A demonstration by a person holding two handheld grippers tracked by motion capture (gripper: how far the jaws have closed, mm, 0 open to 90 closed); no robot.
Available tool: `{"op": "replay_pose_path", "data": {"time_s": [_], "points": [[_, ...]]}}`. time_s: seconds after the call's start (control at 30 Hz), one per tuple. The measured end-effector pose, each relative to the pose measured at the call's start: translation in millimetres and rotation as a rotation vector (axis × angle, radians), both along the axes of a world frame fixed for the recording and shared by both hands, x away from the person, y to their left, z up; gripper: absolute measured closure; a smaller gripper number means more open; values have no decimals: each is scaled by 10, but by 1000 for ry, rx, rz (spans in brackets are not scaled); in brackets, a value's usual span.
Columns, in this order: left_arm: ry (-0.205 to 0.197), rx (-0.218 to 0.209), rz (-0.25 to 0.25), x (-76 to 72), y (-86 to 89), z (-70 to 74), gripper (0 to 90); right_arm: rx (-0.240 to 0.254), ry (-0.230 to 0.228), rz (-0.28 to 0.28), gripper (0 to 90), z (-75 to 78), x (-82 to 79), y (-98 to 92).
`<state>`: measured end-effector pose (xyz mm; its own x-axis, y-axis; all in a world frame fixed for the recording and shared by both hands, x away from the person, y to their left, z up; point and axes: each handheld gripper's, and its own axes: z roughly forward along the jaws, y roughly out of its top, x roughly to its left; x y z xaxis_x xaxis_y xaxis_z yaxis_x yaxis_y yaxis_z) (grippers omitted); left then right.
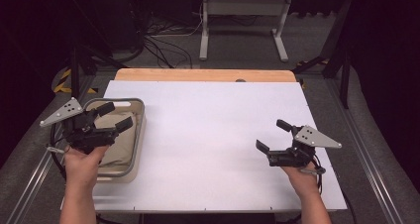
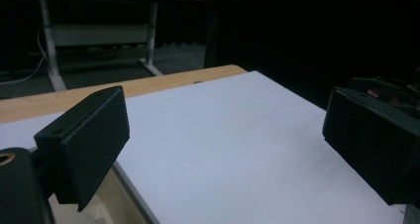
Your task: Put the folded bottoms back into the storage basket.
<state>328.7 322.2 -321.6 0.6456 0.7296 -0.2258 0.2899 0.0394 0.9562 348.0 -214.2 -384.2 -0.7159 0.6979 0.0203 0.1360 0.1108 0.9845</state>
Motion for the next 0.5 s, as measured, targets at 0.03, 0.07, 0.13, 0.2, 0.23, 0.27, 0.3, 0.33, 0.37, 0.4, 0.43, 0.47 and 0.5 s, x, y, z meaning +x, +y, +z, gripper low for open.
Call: {"op": "replay_pose_path", "data": {"time_s": [0.03, 0.07, 0.13, 0.2, 0.23, 0.27, 0.3, 0.33, 0.37, 0.4, 0.43, 0.47, 0.5], "points": [[-17, -6, -2, -7, -7, -4, 50, 4, 2, -2, 6, 1, -3, 2], [-35, -13, -3, -15, -15, -7, 50, 4, 3, -2, 6, 3, -5, 1], [-64, -30, -14, -29, -31, -13, 58, 3, -1, -1, 6, 7, -6, -2], [-89, -39, -24, -37, -50, -21, 59, 6, 1, -3, 6, 11, -10, -4], [-101, -41, -29, -41, -69, -28, 60, 6, 1, -5, 6, 13, -11, -8], [-113, -39, -27, -42, -79, -33, 60, 6, 1, -5, 6, 13, -11, -8], [-122, -37, -27, -43, -98, -42, 63, 5, 0, -5, 6, 13, -10, -11], [-118, -31, -32, -36, -110, -48, 65, 5, -3, -4, 6, 14, -9, -13], [-113, -27, -35, -27, -124, -55, 63, 5, -3, -5, 6, 15, -9, -14], [-105, -21, -40, -18, -138, -65, 60, 7, -3, -8, 6, 17, -11, -16], [-102, -18, -41, -12, -150, -74, 60, 7, -3, -8, 6, 17, -11, -16], [-101, -9, -37, -2, -170, -90, 60, 7, -4, -7, 6, 17, -10, -16], [-95, 1, -39, 8, -186, -101, 61, 7, -5, -8, 6, 18, -11, -17]]}}
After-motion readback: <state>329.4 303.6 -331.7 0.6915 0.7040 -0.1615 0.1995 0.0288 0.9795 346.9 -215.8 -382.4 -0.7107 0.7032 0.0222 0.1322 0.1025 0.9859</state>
